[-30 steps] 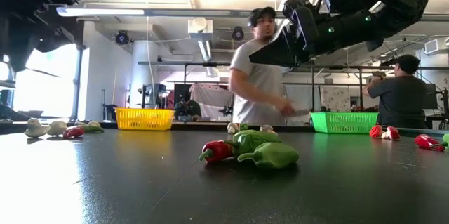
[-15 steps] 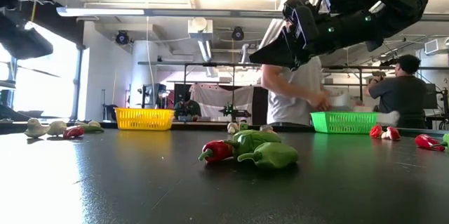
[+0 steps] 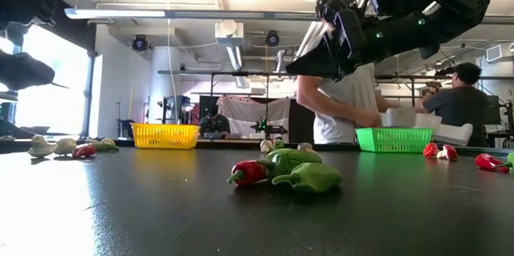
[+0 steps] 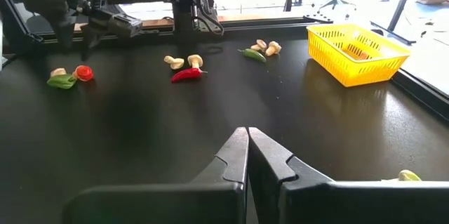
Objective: Sort produce into baskets
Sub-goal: Put the red mushroom into the yellow bin
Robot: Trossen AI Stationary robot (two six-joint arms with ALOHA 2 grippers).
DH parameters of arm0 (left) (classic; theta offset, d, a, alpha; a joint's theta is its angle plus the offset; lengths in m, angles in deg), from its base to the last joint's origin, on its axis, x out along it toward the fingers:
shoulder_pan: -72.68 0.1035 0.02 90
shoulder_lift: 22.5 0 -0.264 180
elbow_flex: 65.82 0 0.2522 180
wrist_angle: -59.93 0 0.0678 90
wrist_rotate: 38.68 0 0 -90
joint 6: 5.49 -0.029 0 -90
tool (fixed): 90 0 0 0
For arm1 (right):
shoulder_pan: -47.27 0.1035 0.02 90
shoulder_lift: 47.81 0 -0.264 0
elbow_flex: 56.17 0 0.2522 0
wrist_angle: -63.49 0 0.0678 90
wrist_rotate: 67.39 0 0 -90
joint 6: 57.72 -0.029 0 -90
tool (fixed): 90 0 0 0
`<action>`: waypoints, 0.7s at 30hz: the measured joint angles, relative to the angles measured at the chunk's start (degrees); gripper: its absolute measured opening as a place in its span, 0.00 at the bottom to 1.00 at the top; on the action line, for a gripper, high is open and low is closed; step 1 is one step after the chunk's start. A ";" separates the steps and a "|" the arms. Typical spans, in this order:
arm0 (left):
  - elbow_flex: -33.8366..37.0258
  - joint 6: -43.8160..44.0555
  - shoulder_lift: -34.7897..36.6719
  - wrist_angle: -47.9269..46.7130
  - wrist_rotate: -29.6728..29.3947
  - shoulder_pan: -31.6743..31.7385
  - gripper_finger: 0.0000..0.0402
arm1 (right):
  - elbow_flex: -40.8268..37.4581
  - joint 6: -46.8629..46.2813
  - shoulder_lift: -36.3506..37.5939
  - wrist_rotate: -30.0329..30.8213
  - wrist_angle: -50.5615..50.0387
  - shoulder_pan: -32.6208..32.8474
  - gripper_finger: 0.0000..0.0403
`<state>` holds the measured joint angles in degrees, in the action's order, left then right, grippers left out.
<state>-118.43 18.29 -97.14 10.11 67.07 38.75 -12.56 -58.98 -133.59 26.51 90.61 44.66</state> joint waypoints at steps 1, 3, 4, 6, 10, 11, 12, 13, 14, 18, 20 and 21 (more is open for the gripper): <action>0.00 0.18 -0.31 0.00 -0.15 -0.06 0.33 | 0.00 0.00 -0.05 0.00 0.00 0.00 0.00; 0.00 0.99 -1.14 -0.02 -0.68 -0.38 0.36 | 0.00 0.00 -0.06 0.00 -0.09 0.00 0.00; 0.00 1.20 -1.58 0.03 -0.96 -0.53 0.37 | 0.00 0.00 -0.06 0.00 -0.09 0.00 0.00; 0.00 1.57 -2.74 0.12 -1.07 -0.81 0.39 | 0.00 0.00 -0.06 0.00 -0.44 0.00 0.00; 0.00 1.67 -5.12 0.37 -1.28 -1.38 0.39 | 0.00 0.00 -0.06 0.00 -1.11 0.00 0.00; 0.00 1.67 -5.67 0.35 -1.70 -1.42 0.39 | 0.00 0.00 -0.06 0.00 -1.19 0.00 0.00; 0.00 1.73 -6.06 0.33 -2.40 -1.44 0.39 | 0.00 0.00 -0.06 0.00 -1.20 0.00 0.00; 0.00 2.09 -6.32 0.36 -2.94 -1.44 0.39 | 0.00 0.00 -0.06 0.00 -1.16 0.00 0.00; 0.00 2.49 -6.45 0.34 -3.78 -1.44 0.39 | 0.00 0.00 -0.06 0.00 -1.18 0.00 0.00; 0.00 3.47 -6.46 0.64 -6.08 -1.40 0.38 | 0.00 -0.07 -0.06 0.00 -1.24 0.00 0.00; 0.00 3.66 -6.46 0.81 -6.30 -1.40 0.36 | 0.00 -0.20 -0.06 0.08 -1.25 0.00 0.00; 0.00 3.64 -6.46 0.97 -6.28 -1.40 0.35 | 0.00 -0.20 -0.06 0.20 -1.25 0.01 0.00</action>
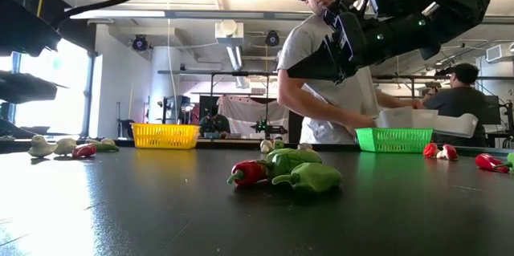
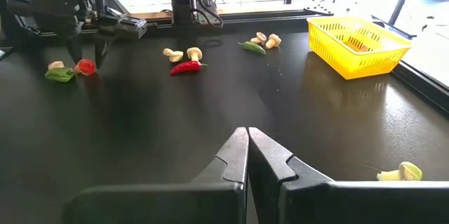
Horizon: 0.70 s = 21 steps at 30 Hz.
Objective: Sort produce into baskets
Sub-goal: Put the red mushroom into the yellow bin
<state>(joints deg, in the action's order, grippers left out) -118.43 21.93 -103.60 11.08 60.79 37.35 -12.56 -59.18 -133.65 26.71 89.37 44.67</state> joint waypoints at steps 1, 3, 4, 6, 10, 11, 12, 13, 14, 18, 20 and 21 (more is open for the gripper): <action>0.00 -0.02 0.00 0.22 -0.02 -0.01 0.33 | 0.00 0.00 0.00 0.15 0.00 0.01 0.00; 0.00 -0.51 0.00 0.79 -0.02 0.00 0.29 | 0.00 -0.01 -0.02 0.32 0.00 0.00 0.00; 0.00 -0.72 0.00 0.96 -0.05 0.00 0.26 | 0.00 0.00 -0.02 0.34 0.00 0.00 0.00; 0.00 -1.62 0.00 1.27 0.00 0.00 0.21 | 0.00 -0.02 -0.02 0.34 0.00 0.01 0.00; 0.00 -3.36 0.00 1.56 1.40 0.44 0.08 | 0.00 -0.02 -0.02 0.37 -0.02 -0.01 0.00; 0.00 -3.51 0.00 1.50 1.61 0.73 0.05 | 0.00 -0.02 -0.02 0.37 -0.02 0.01 0.00; 0.00 -3.52 0.15 1.35 1.63 1.12 0.03 | 0.00 -0.02 -0.02 0.37 -0.02 0.00 0.00; 0.00 -3.52 0.47 1.02 1.56 1.66 0.02 | 0.00 -0.02 -0.02 0.37 -0.02 0.00 0.00; 0.00 -3.50 0.91 0.75 1.27 2.26 0.02 | 0.00 -0.02 -0.02 0.37 -0.03 0.01 0.00; 0.00 -3.57 3.94 -1.92 0.43 5.37 0.02 | 0.00 -0.02 -0.03 0.39 -0.11 0.00 0.00; 0.00 -4.02 6.03 -3.34 -0.61 7.66 0.02 | 0.00 -0.02 -0.04 0.39 -0.20 0.01 0.00; 0.00 -4.12 7.13 -3.92 -1.70 9.00 0.01 | 0.00 -0.02 -0.04 0.41 -0.22 0.01 0.00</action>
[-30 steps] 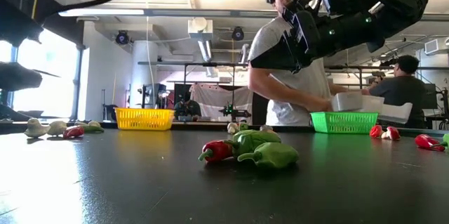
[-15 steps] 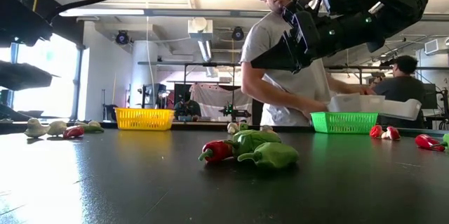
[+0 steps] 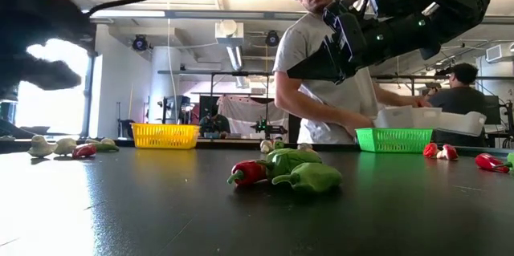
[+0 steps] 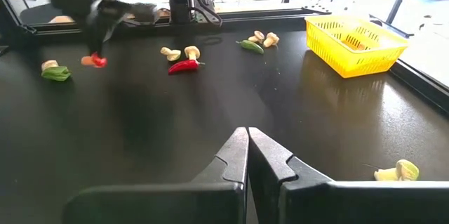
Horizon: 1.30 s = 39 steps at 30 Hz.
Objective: Sort produce into baskets
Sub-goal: Put the red mushroom into the yellow bin
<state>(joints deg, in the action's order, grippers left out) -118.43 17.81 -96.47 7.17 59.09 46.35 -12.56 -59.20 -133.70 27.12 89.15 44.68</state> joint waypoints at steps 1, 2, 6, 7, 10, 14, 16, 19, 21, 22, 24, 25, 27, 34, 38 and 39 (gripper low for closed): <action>-0.01 -0.02 1.06 -0.31 -1.14 1.55 0.01 | 0.00 0.00 0.00 0.00 -0.03 0.00 0.00; -0.02 -0.02 2.17 -0.44 -2.26 3.37 0.01 | 0.00 0.00 0.00 0.02 -0.07 0.00 0.00; -0.06 -1.55 6.34 -0.47 -5.14 11.88 0.01 | 0.00 -0.02 0.00 0.05 -0.28 0.00 0.00; -0.07 -2.49 7.26 -0.52 -6.25 14.04 0.01 | 0.00 -0.02 0.00 0.05 -0.29 0.00 0.00; -0.07 -5.70 9.86 -0.37 -10.07 21.02 0.01 | 0.00 -0.86 0.00 0.08 -0.69 0.00 0.00; -0.07 -10.92 11.51 2.13 -13.56 31.10 0.01 | 0.00 -1.12 0.00 0.39 -1.17 0.00 0.00; -0.07 -13.28 11.48 4.63 -14.70 35.63 0.01 | 0.00 -1.20 0.00 0.66 -1.22 0.00 0.00; -0.07 -16.02 10.78 10.12 -16.36 41.77 0.01 | 0.00 -1.20 0.00 1.40 -2.12 -0.02 0.00; -0.07 -17.08 10.27 13.70 -17.89 45.82 0.01 | 0.00 -1.43 0.00 1.45 -2.65 -0.02 0.00; -0.07 -17.55 10.05 15.60 -18.47 48.11 0.01 | 0.00 -1.58 0.00 1.43 -2.87 -0.01 0.00; -0.07 -17.98 9.72 18.24 -18.67 52.61 0.01 | 0.00 -2.30 0.00 1.42 -3.06 0.00 0.00; -0.07 -18.00 9.61 19.46 -18.67 55.00 0.01 | 0.00 -2.59 0.00 1.42 -3.08 -0.01 0.00; -0.09 -18.49 9.19 20.61 -18.69 59.61 0.01 | 0.00 -2.59 0.00 1.42 -3.28 -0.01 0.00; -0.10 -20.03 3.36 23.68 -18.40 71.15 0.01 | 0.00 -2.54 0.00 1.40 -3.21 -0.01 0.00; -0.09 -20.59 -2.27 27.65 -15.11 74.65 0.01 | 0.01 -2.56 0.00 1.40 -3.22 0.00 0.00; -0.09 -20.60 -3.51 28.57 -14.06 75.25 0.01 | 0.00 -2.57 0.00 1.40 -3.24 -0.01 0.00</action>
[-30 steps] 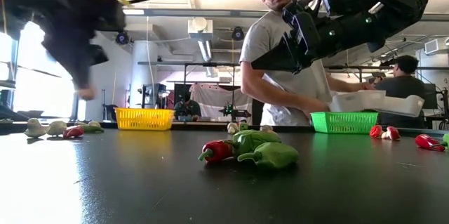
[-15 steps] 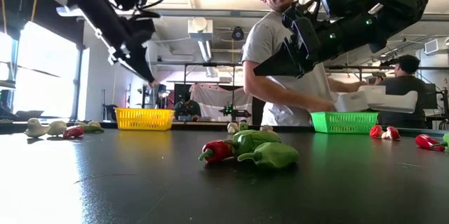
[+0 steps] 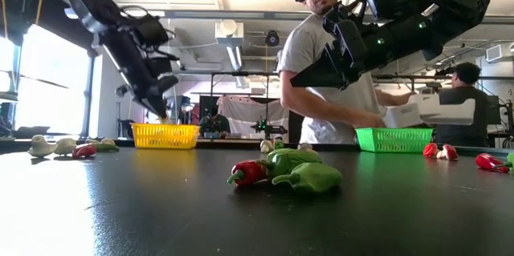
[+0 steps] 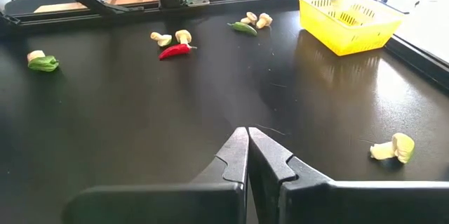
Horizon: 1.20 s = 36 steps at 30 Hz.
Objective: Sort produce into baskets
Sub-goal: Put the red mushroom into the yellow bin, then put the green bell pepper into the blue bin
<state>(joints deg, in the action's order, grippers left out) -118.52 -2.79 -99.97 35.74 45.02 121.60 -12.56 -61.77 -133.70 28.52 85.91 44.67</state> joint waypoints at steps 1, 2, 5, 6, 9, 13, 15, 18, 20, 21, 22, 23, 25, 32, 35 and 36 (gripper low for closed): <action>0.00 0.00 -1.09 0.85 0.63 0.54 0.01 | 0.00 -0.01 0.00 0.00 0.01 0.01 0.00; 0.00 0.00 -2.09 1.76 1.14 0.96 0.01 | 0.00 -0.01 0.00 -0.04 0.01 0.01 0.00; 0.00 -0.89 -3.98 3.76 1.19 1.79 0.01 | 0.00 -0.01 0.00 -0.06 0.01 0.01 0.00; 0.00 -0.91 -4.30 4.29 1.19 1.92 0.02 | 0.00 -0.01 0.00 -0.04 0.01 0.01 0.00; 0.00 -1.15 -4.43 4.82 1.12 2.51 0.06 | 0.02 -0.03 0.00 -0.04 -0.01 0.01 0.00; 0.00 -1.53 -4.43 4.73 1.10 2.97 0.13 | 0.00 -1.04 0.00 -0.06 0.00 0.01 0.00; 0.00 -2.46 -4.43 4.71 1.08 2.98 0.17 | 0.02 -1.08 0.00 -0.05 0.03 0.09 0.00; 0.00 -5.55 -4.43 4.83 1.33 2.98 0.21 | 0.01 -1.21 0.00 -0.13 0.22 0.12 0.00; 0.02 -5.82 -4.43 5.62 1.34 2.98 0.21 | 0.00 -1.50 0.00 -0.13 0.21 0.12 0.00; 0.02 -5.82 -4.43 6.21 1.36 2.98 0.20 | 0.02 -1.52 0.00 -0.13 0.22 0.12 0.00; 0.03 -5.95 -4.43 6.70 1.36 2.98 0.19 | 0.00 -1.61 0.00 -0.08 0.26 0.12 0.00; 0.07 -6.01 -4.43 7.24 1.36 2.98 0.18 | 0.00 -2.21 0.00 0.30 0.43 0.12 0.00; 0.20 -6.39 -4.43 8.63 1.43 2.63 0.13 | 0.01 -3.97 0.00 2.90 0.68 -0.02 0.00; 8.27 -1.60 -1.93 28.44 9.51 -0.60 0.02 | 1.49 -6.02 0.00 10.00 0.72 -1.77 0.00; 11.54 0.54 0.42 35.53 11.17 -3.59 0.00 | 3.37 -6.02 0.00 11.91 -2.00 -3.33 0.00; 12.44 0.92 1.39 37.32 11.29 -4.71 0.00 | 4.18 -6.02 0.00 12.85 -3.58 -3.97 0.00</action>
<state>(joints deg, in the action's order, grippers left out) -106.08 -1.87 -98.58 73.06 56.32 116.89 -8.39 -67.79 -133.70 41.37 82.32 40.70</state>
